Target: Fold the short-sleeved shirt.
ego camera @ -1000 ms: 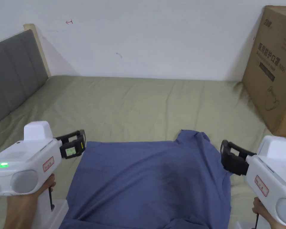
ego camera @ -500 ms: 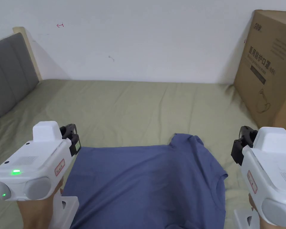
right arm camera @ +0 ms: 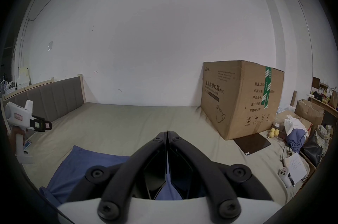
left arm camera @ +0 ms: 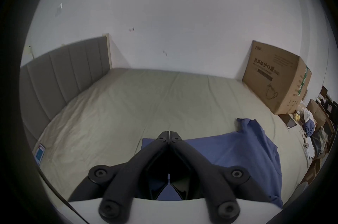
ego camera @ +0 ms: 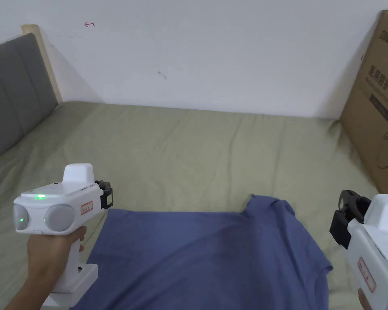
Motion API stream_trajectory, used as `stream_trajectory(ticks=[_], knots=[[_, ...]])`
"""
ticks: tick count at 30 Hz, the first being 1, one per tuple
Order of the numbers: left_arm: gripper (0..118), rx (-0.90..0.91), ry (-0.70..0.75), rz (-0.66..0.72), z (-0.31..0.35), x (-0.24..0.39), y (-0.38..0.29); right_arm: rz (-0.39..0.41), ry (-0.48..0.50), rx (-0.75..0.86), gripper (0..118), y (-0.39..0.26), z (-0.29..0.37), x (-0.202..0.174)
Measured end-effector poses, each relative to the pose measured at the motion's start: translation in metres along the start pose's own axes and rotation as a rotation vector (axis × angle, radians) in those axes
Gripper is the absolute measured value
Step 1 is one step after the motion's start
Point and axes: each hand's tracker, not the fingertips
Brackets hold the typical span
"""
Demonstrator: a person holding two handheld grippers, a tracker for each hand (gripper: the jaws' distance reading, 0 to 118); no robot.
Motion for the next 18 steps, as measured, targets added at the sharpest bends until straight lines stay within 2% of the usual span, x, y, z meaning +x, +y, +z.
stream_trajectory(ticks=[3,5,7,8,9,10,11,14,15,16,17,18], knots=[[0,-0.082,0.005,-0.006,-0.052,-0.010,0.007,-0.012,0.001,-0.027,0,-0.004,-0.026,0.005],[0,-0.160,0.013,0.038,-0.086,-0.017,0.007,-0.011,-0.007,-0.043,0,-0.007,-0.041,0.008],[27,-0.233,0.032,0.078,-0.116,-0.022,0.005,-0.012,-0.015,-0.058,0,-0.011,-0.056,0.012],[50,-0.269,0.048,0.093,-0.137,-0.028,-0.002,-0.012,-0.019,-0.067,0,-0.013,-0.064,0.015],[81,-0.316,0.067,0.109,-0.152,-0.030,-0.005,-0.012,-0.021,-0.076,0,-0.016,-0.072,0.017],[97,-0.343,0.068,0.110,-0.165,-0.030,-0.009,-0.011,-0.025,-0.085,0,-0.019,-0.078,0.019],[104,-0.376,0.083,0.103,-0.178,-0.031,-0.014,-0.010,-0.029,-0.096,0,-0.022,-0.085,0.021],[104,-0.419,0.121,0.071,-0.203,-0.025,-0.029,-0.005,-0.043,-0.126,0,-0.033,-0.101,0.029],[100,-0.439,0.131,0.071,-0.211,-0.026,-0.034,-0.002,-0.046,-0.135,0,-0.036,-0.105,0.031],[85,-0.463,0.142,0.068,-0.205,-0.017,-0.037,0.002,-0.050,-0.148,0,-0.041,-0.111,0.033],[64,-0.475,0.144,0.064,-0.211,-0.016,-0.041,0.007,-0.054,-0.161,0,-0.045,-0.115,0.035],[48,-0.490,0.140,0.058,-0.215,-0.014,-0.045,0.009,-0.056,-0.172,0,-0.049,-0.118,0.036]])
